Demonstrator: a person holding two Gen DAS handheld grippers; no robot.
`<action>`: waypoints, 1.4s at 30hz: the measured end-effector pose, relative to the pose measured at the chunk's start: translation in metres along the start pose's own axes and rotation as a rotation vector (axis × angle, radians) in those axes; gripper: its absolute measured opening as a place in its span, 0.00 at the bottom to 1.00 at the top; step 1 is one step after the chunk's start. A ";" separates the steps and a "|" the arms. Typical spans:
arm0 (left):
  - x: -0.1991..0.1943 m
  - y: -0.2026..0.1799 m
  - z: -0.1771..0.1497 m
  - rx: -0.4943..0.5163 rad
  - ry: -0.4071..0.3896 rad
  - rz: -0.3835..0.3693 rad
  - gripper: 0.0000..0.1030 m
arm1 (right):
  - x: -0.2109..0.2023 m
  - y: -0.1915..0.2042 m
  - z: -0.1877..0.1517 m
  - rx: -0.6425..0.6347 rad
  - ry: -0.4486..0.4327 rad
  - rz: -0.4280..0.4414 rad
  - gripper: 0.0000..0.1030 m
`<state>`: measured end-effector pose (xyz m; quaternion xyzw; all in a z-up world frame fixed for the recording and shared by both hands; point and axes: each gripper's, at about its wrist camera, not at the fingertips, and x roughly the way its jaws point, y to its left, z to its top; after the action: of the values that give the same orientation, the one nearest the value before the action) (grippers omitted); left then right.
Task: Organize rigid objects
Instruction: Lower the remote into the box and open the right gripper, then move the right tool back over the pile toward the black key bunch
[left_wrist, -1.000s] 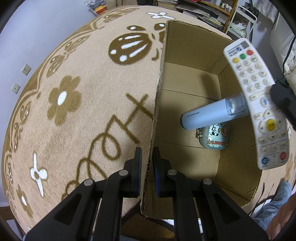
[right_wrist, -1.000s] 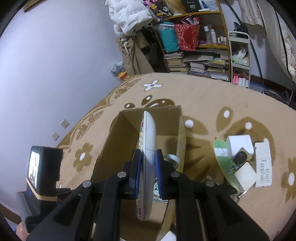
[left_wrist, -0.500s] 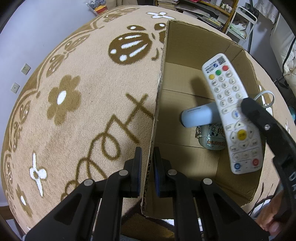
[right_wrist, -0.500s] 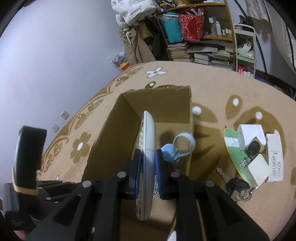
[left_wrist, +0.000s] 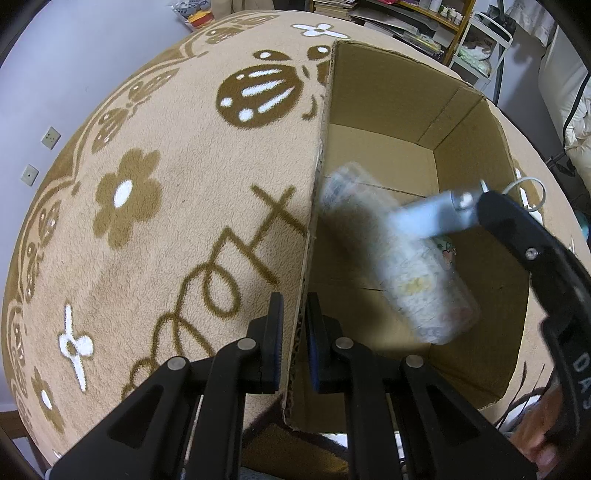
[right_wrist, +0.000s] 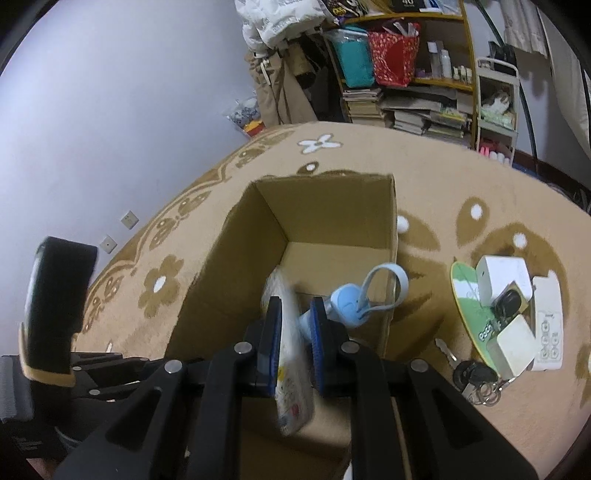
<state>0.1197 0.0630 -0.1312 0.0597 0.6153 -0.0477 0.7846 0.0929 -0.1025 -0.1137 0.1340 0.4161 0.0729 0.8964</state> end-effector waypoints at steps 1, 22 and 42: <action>0.000 0.000 0.000 0.000 0.002 0.001 0.11 | -0.003 0.000 0.001 -0.001 -0.005 -0.004 0.16; -0.002 0.000 -0.001 -0.004 -0.001 -0.003 0.12 | -0.029 -0.027 0.015 0.011 -0.017 -0.095 0.43; -0.004 0.000 0.000 -0.004 0.000 -0.004 0.12 | -0.059 -0.084 0.019 0.103 -0.077 -0.245 0.99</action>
<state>0.1189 0.0627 -0.1277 0.0568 0.6155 -0.0479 0.7847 0.0715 -0.2002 -0.0841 0.1305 0.3978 -0.0638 0.9059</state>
